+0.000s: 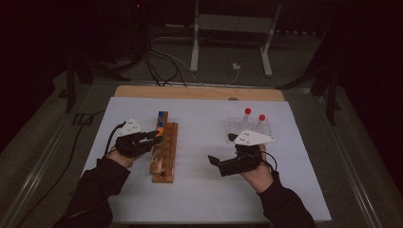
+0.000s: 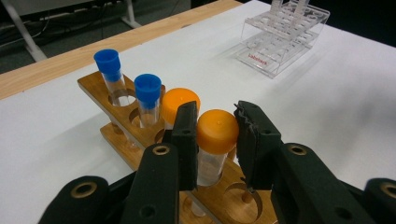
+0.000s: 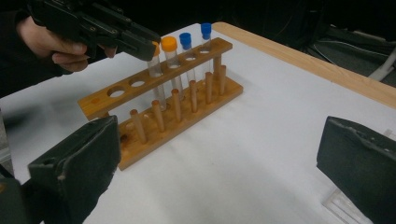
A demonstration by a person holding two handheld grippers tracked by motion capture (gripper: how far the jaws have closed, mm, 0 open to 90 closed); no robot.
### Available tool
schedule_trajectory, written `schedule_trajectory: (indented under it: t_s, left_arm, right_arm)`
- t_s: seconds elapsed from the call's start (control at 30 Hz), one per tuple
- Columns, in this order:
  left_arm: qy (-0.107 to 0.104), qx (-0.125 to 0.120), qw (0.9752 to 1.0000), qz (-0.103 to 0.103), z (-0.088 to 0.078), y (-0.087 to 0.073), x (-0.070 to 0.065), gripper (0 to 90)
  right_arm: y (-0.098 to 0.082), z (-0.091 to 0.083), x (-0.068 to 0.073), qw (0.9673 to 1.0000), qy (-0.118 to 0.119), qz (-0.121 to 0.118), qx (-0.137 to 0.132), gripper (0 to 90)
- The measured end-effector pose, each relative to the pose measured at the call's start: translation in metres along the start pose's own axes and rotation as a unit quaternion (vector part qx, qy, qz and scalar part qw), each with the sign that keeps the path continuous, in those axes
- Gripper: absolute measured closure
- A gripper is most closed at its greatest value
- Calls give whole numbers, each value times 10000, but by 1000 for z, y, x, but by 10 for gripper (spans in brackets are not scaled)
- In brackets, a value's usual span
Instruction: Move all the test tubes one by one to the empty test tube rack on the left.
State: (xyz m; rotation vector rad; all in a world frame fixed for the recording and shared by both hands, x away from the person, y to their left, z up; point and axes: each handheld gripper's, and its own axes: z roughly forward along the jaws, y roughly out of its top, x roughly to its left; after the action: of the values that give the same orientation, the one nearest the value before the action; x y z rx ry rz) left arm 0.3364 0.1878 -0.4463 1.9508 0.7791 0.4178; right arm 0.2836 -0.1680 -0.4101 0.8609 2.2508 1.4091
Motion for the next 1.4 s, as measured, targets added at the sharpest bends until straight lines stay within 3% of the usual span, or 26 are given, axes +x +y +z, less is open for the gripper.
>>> schedule_trajectory:
  t_s: [0.33,0.47,0.67,0.8,0.9,1.13,1.4]
  left_arm:
    - [-51,35,10000,5,-1,0,-1,696]
    - [-13,-77,9999,97,-7,2,-6,488]
    - [-208,-327,9992,73,-22,4,-17,224]
    - [-380,-438,9983,54,-32,1,-25,98]
    - [-625,-512,9967,108,-39,-2,-27,8]
    - [-799,-716,9942,8,-51,-15,-28,8]
    - [-652,-804,9946,-31,-57,-28,-24,8]
  right_arm:
    - [2,-3,0,10000,-15,-37,-61,0]
    - [6,-7,-2,9999,-73,-58,-146,0]
    - [13,-16,-11,9993,-243,-106,-257,3]
    - [19,-25,-21,9985,-405,-88,-359,2]
    - [22,-33,-31,9975,-554,-35,-432,2]
    - [21,-46,-60,9948,-898,169,-449,2]
    - [2,-52,-93,9901,-1307,452,-259,3]
